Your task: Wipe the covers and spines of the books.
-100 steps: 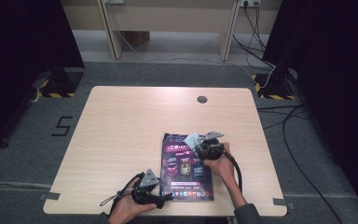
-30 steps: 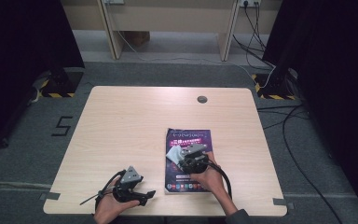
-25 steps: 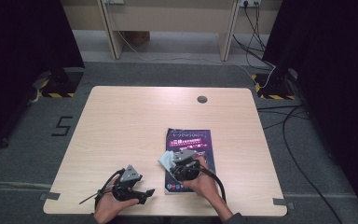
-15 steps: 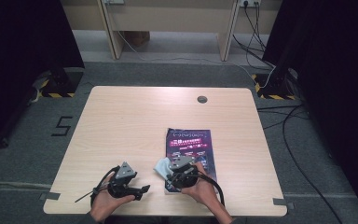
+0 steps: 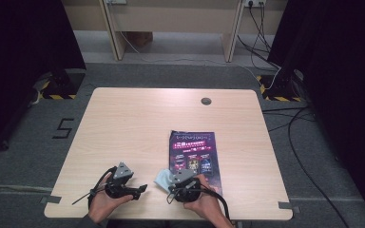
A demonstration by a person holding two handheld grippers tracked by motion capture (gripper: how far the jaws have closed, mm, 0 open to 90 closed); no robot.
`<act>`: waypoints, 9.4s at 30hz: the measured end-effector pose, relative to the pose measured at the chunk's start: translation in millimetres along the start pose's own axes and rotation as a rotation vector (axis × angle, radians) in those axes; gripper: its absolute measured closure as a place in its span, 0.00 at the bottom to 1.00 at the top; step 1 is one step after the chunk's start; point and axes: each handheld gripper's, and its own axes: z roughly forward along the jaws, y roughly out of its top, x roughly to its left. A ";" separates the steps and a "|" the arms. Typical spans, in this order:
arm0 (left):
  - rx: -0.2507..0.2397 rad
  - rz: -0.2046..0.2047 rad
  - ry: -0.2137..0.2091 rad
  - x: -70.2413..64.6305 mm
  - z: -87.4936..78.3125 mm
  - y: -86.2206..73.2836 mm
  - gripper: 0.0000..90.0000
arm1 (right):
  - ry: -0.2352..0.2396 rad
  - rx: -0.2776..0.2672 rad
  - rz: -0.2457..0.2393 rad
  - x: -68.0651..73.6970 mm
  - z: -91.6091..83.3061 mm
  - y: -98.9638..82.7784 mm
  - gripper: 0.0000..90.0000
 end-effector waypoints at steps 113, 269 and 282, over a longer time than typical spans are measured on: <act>-0.024 0.154 -0.142 -67.5 50.4 30.1 0.33 | -0.350 0.006 0.306 -139.5 -28.4 -44.4 0.65; -0.123 -0.016 -0.104 -10.5 -4.3 17.2 0.25 | -0.012 -0.037 0.077 -6.0 1.4 -4.3 0.71; -0.130 0.040 -0.073 -22.3 -2.4 19.4 0.25 | 0.050 -0.029 0.067 -1.8 -4.3 -9.0 0.69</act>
